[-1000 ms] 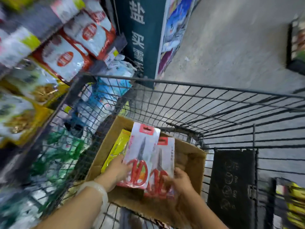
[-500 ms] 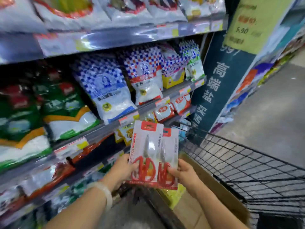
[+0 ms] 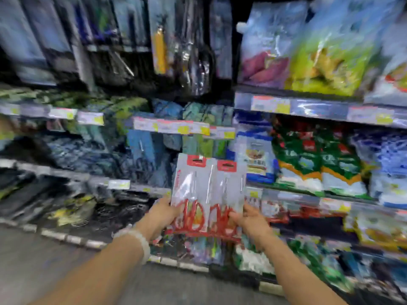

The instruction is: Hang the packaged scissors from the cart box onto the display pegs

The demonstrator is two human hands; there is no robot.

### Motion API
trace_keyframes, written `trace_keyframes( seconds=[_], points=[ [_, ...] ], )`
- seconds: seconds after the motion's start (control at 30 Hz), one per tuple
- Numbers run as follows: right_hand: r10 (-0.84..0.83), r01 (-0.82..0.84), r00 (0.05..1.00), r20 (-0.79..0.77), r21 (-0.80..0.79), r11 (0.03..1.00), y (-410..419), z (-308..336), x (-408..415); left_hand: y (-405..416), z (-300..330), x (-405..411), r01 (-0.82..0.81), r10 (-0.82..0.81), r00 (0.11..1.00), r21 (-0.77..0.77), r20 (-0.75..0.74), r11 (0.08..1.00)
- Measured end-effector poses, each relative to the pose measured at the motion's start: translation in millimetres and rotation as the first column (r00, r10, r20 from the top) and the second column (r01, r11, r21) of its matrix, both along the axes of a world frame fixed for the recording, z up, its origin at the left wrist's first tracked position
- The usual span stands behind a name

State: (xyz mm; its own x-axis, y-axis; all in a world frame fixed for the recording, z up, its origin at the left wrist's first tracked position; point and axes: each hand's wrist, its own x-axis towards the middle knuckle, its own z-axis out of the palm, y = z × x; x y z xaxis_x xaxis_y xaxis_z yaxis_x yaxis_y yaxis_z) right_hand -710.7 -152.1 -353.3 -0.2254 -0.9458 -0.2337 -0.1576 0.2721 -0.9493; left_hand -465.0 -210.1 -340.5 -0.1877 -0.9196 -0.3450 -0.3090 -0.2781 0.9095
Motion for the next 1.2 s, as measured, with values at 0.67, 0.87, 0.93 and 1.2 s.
trace_keyframes(
  seconds=[0.67, 0.87, 0.93, 1.2],
  points=[
    [0.726, -0.727, 0.680, 0.101, -0.039, 0.686, -195, 15, 512, 6, 30, 436, -0.776, 0.776, 0.630, -0.009, -0.007, 0.630],
    [0.732, -0.730, 0.678, 0.070, -0.050, 0.682, -274, 24, 612, -77, 41, 538, -0.787, 0.788, 0.616, 0.026, 0.005, 0.616],
    [0.722, -0.720, 0.691, 0.036, -0.054, 0.692, -295, 29, 634, -100, 39, 565, -0.780, 0.781, 0.625, 0.045, 0.007, 0.624],
    [0.626, -0.624, 0.770, -0.122, 0.058, 0.779, -365, 20, 690, -186, 26, 640, -0.676, 0.678, 0.734, 0.047, -0.042, 0.735]
  ],
)
